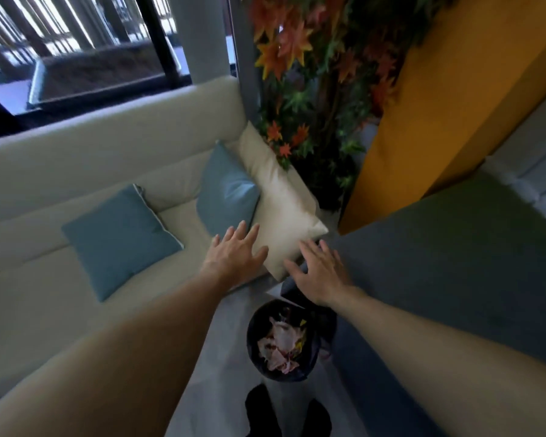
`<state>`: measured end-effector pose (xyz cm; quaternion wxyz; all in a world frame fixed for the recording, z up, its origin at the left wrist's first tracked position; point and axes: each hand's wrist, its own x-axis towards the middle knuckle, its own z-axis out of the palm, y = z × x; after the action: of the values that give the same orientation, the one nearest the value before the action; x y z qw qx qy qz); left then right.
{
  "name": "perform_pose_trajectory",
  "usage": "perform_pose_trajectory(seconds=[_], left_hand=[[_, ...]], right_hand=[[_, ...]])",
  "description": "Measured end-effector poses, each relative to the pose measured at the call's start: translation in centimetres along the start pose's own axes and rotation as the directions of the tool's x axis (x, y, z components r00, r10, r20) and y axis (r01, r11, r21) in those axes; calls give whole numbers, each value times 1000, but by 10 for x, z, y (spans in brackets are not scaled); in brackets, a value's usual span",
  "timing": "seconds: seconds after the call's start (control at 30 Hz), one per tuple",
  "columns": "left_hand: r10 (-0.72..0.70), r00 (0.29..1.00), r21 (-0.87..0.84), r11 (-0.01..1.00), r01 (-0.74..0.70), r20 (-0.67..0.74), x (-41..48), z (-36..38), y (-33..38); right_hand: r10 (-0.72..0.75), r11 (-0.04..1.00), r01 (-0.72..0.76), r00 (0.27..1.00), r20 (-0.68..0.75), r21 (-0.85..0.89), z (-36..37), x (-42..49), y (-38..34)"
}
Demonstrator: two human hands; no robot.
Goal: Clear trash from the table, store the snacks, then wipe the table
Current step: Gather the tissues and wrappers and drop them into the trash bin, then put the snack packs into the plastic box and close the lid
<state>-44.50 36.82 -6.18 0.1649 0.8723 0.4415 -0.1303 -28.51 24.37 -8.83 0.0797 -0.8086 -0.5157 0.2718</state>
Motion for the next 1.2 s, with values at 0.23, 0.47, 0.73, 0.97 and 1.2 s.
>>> perform_pose_trajectory(seconds=[0.23, 0.47, 0.73, 0.97, 1.2], left_hand=[[92, 995, 36, 995, -91, -45, -13, -51, 60], [275, 959, 94, 959, -268, -69, -11, -71, 132], [458, 889, 172, 875, -453, 10, -11, -83, 205], [642, 762, 208, 736, -644, 86, -34, -74, 265], [790, 595, 200, 565, -800, 148, -73, -52, 312]], right_hand=[[57, 997, -63, 992, -115, -46, -70, -38, 26], [204, 978, -208, 960, -192, 0, -107, -85, 69], [440, 898, -420, 839, -319, 132, -123, -153, 108], [651, 758, -595, 666, -363, 268, -114, -231, 128], [783, 619, -688, 503, -367, 379, -88, -309, 133]])
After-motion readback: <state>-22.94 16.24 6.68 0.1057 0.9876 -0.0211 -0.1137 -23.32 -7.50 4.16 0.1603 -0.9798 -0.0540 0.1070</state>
